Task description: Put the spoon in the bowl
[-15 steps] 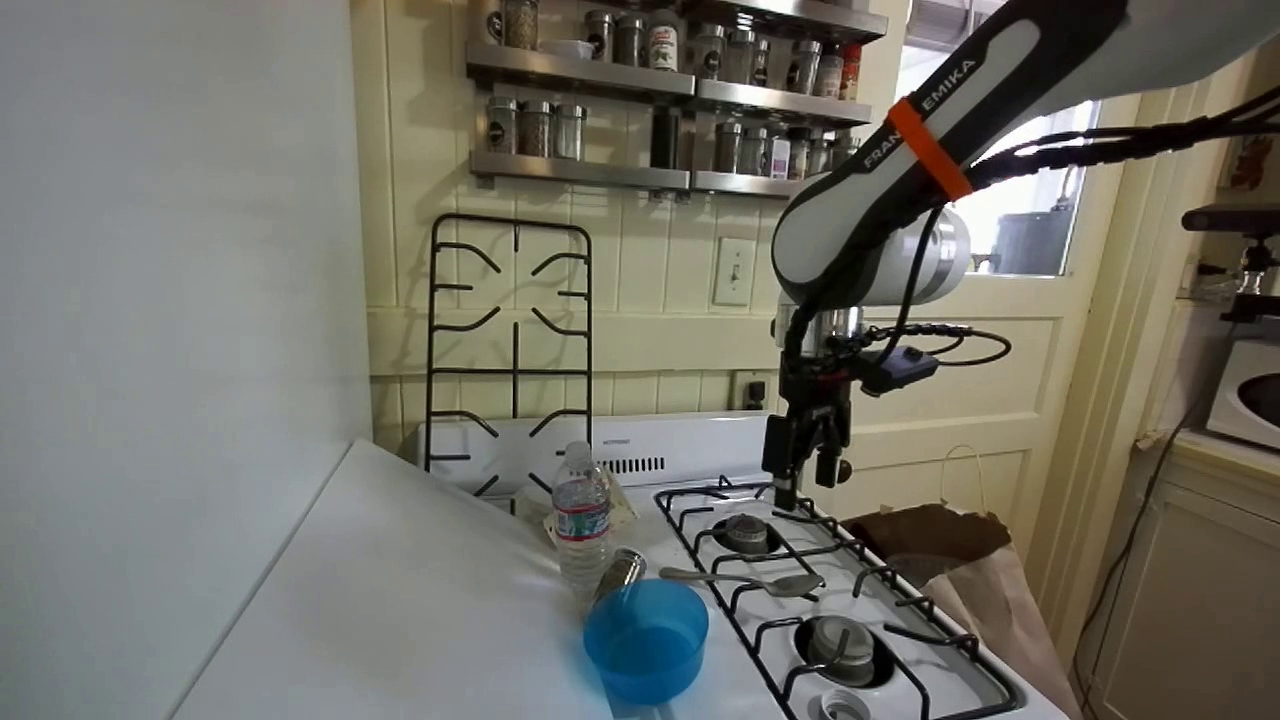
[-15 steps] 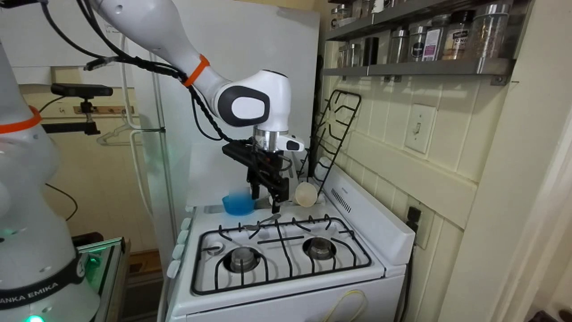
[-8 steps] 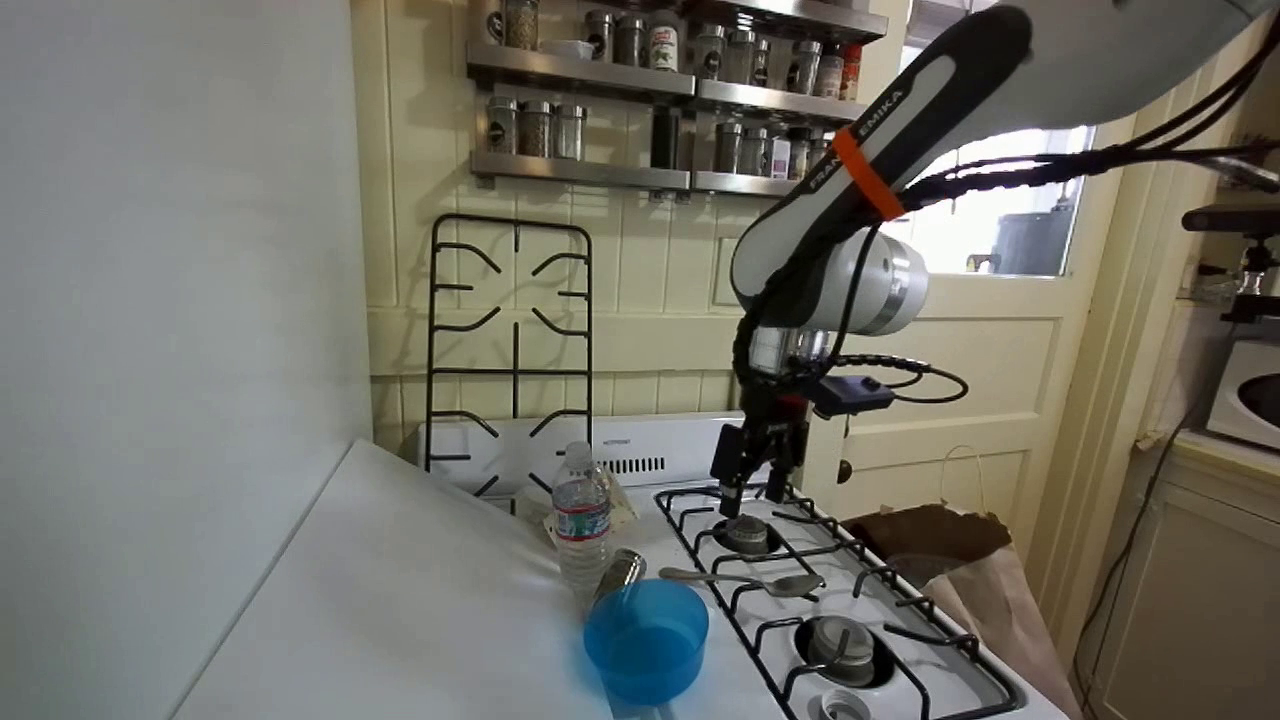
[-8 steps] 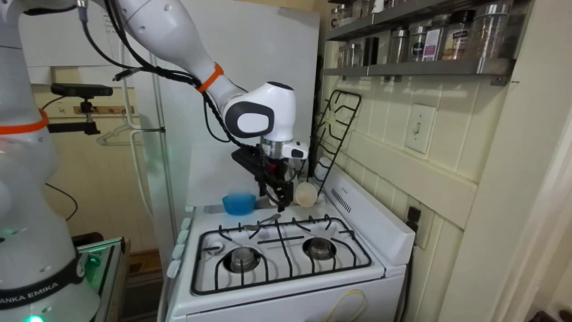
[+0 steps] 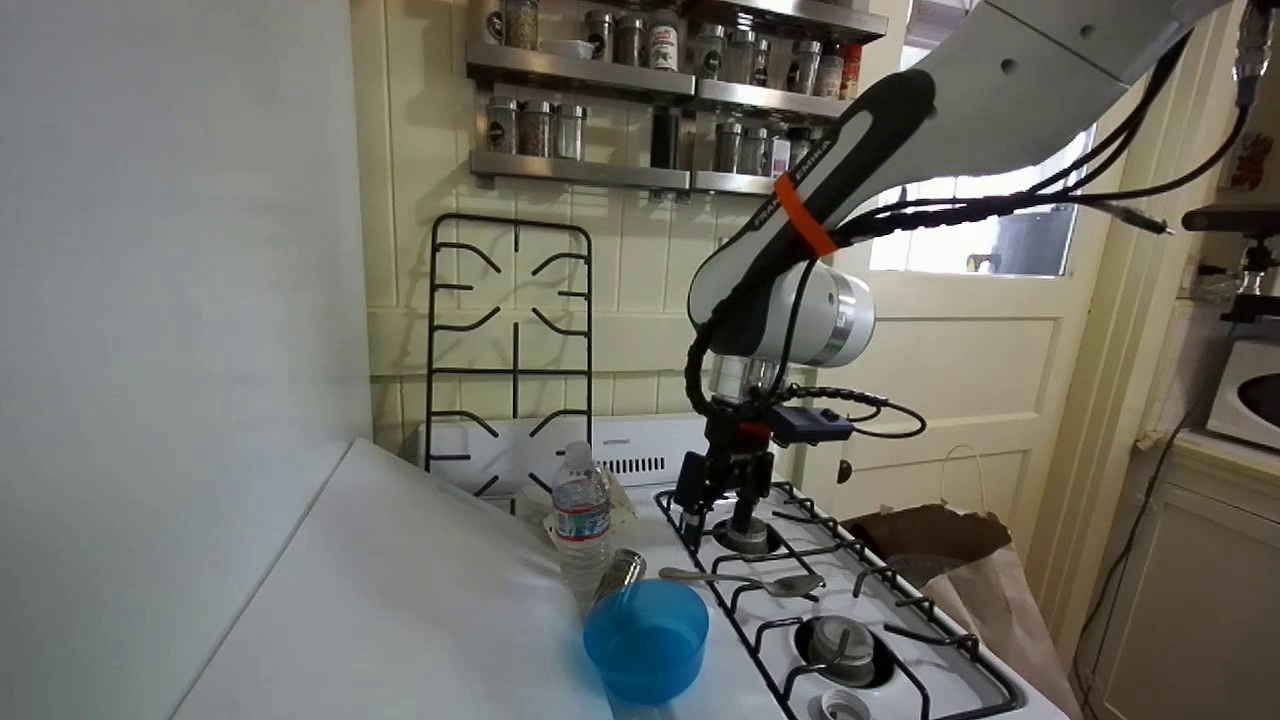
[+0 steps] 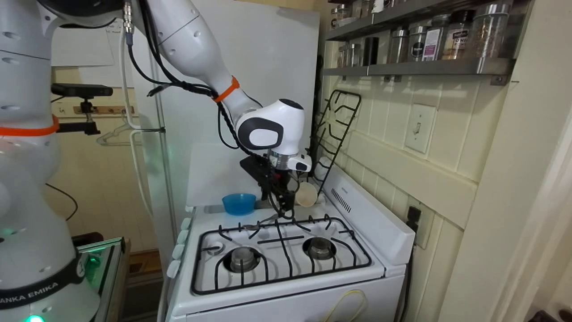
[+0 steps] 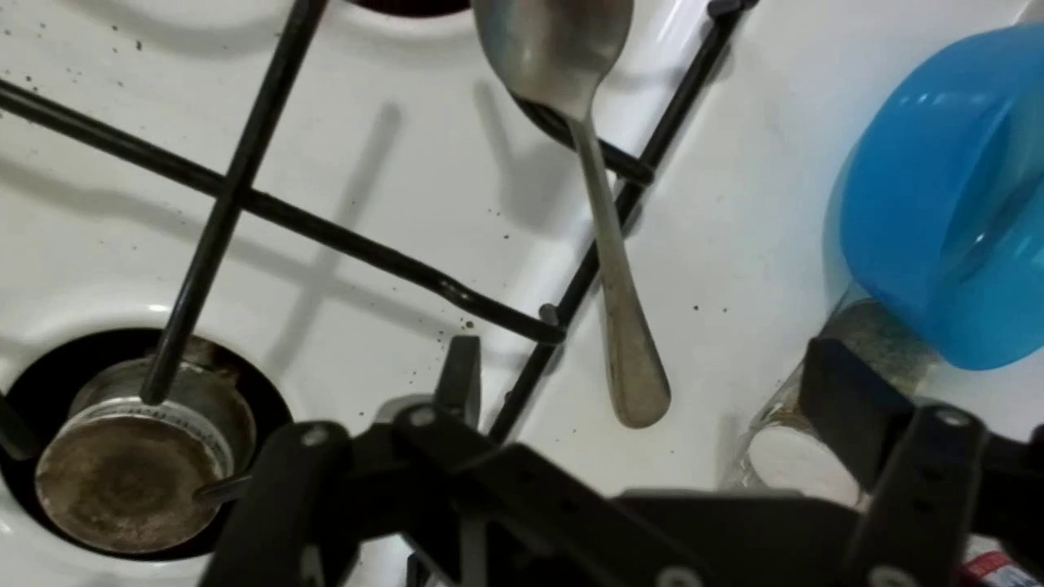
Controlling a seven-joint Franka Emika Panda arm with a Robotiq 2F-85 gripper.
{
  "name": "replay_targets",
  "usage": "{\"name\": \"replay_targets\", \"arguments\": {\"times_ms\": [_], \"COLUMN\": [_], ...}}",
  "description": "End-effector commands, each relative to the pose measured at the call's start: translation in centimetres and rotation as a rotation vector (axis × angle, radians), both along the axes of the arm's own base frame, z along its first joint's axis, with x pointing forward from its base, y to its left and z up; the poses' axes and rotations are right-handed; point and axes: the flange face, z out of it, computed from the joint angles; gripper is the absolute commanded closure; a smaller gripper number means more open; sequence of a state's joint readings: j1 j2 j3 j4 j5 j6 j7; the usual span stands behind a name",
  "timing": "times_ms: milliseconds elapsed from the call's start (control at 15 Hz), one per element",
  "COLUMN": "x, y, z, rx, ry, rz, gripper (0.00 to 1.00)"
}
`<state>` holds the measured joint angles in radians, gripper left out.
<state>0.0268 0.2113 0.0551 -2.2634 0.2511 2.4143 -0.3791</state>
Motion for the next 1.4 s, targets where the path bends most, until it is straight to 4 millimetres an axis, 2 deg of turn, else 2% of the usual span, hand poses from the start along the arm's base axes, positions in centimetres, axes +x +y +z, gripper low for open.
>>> {"name": "replay_targets", "arguments": {"times_ms": [0, 67, 267, 733, 933, 1267, 1333], "x": [-1.0, -0.1, -0.2, -3.9, -3.6, -2.5, -2.3], "y": [1.1, 0.6, 1.3, 1.6, 1.4, 0.1, 0.0], "z": [0.0, -0.2, -0.5, -2.0, -2.8, -2.9, -3.0], "rx": [-0.009, -0.003, -0.02, -0.042, -0.035, -0.04, -0.038], "ry": [-0.014, 0.008, 0.026, 0.098, 0.105, 0.099, 0.103], "rz": [-0.082, -0.043, -0.063, -0.189, -0.222, -0.237, -0.233], "gripper": [0.0, 0.0, 0.0, 0.0, 0.0, 0.0, 0.25]}}
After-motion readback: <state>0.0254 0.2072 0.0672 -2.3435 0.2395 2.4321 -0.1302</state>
